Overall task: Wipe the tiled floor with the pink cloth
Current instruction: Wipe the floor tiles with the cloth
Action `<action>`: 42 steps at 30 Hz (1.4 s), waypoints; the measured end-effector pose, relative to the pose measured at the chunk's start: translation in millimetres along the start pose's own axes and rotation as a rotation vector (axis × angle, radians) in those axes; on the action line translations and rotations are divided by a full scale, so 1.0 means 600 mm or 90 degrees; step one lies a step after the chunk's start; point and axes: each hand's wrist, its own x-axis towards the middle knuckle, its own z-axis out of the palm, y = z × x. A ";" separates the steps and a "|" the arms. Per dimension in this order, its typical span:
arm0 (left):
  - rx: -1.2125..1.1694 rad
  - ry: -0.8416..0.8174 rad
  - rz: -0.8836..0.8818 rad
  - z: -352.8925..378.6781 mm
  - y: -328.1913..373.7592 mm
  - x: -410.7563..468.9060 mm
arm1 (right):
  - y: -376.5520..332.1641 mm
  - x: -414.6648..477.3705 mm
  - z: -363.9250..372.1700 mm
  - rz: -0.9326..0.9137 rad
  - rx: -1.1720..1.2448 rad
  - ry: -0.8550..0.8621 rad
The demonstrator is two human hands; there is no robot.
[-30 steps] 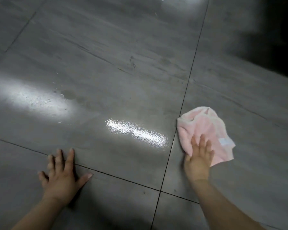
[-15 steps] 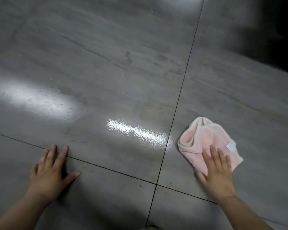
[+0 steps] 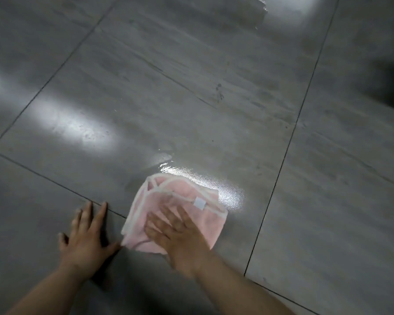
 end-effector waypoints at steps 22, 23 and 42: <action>-0.149 0.158 -0.154 -0.022 -0.080 0.038 | 0.192 0.039 -0.013 0.249 0.063 0.135; -0.144 0.149 -0.160 -0.025 -0.093 0.050 | 0.223 0.037 -0.024 0.360 0.111 0.145; -0.195 0.143 -0.129 -0.028 -0.123 0.065 | 0.188 0.376 -0.116 0.253 0.136 0.168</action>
